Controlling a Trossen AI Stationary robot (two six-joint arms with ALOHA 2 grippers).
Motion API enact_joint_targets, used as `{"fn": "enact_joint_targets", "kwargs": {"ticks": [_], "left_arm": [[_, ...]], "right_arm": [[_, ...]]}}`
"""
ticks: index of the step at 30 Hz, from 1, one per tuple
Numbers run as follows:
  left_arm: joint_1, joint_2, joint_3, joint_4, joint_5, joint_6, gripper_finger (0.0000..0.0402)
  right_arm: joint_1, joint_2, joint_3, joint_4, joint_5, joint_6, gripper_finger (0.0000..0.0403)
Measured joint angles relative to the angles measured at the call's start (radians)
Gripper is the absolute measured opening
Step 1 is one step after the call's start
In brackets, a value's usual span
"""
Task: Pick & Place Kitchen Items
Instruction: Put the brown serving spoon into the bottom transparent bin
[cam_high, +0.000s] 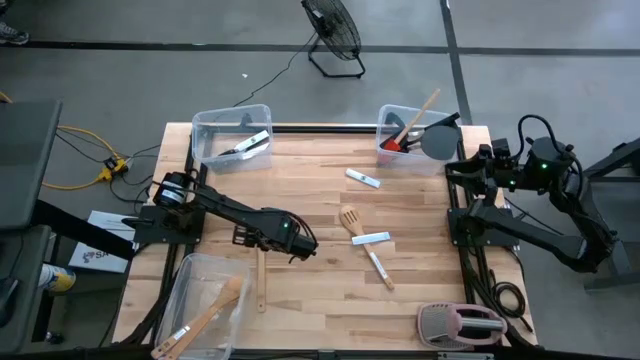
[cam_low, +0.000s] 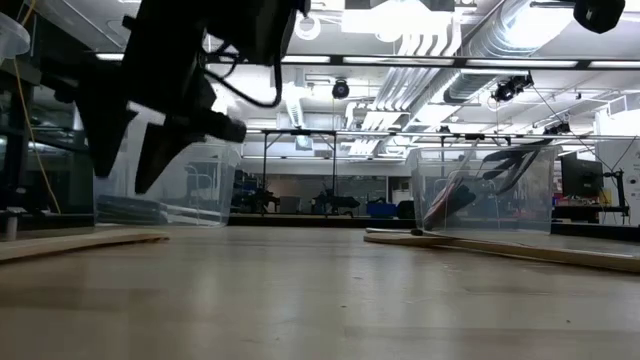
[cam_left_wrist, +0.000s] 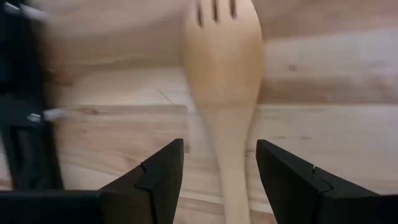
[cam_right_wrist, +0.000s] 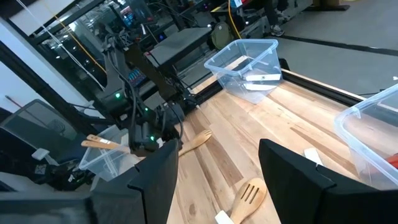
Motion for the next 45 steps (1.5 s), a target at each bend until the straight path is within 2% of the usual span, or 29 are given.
{"fn": "enact_joint_targets", "kwargs": {"ticks": [4, 9, 21, 27, 34, 39, 43, 45], "left_arm": [[0.000, 0.000, -0.046, 0.090, 0.039, 0.007, 0.0196], [0.000, 0.000, -0.072, 0.113, 0.086, 0.017, 0.0196], [0.001, -0.001, -0.077, 0.120, 0.096, 0.060, 0.0196], [0.001, -0.072, -0.195, 0.338, 0.101, 0.045, 0.0191], [0.001, -0.167, -0.284, 0.361, 0.079, -0.015, 0.0168], [0.001, -0.172, -0.300, 0.356, 0.090, -0.017, 0.0166], [0.001, -0.173, -0.354, 0.464, 0.121, -0.039, 0.0166], [0.001, -0.173, -0.373, 0.467, 0.121, -0.069, 0.0166]], "right_arm": [[0.000, 0.000, 0.000, 0.000, -0.005, -0.003, 0.0215], [0.000, 0.000, 0.000, 0.000, -0.028, -0.003, 0.0215], [0.000, 0.000, 0.000, 0.000, -0.045, -0.010, 0.0215], [0.000, 0.000, 0.000, 0.000, -0.046, -0.025, 0.0215], [0.000, 0.000, 0.000, -0.009, -0.050, -0.031, 0.0215], [0.000, 0.000, 0.000, -0.009, -0.050, -0.032, 0.0215], [0.000, 0.000, 0.000, -0.010, -0.049, -0.032, 0.0215], [0.000, 0.000, 0.000, -0.010, -0.049, -0.032, 0.0215]]}}
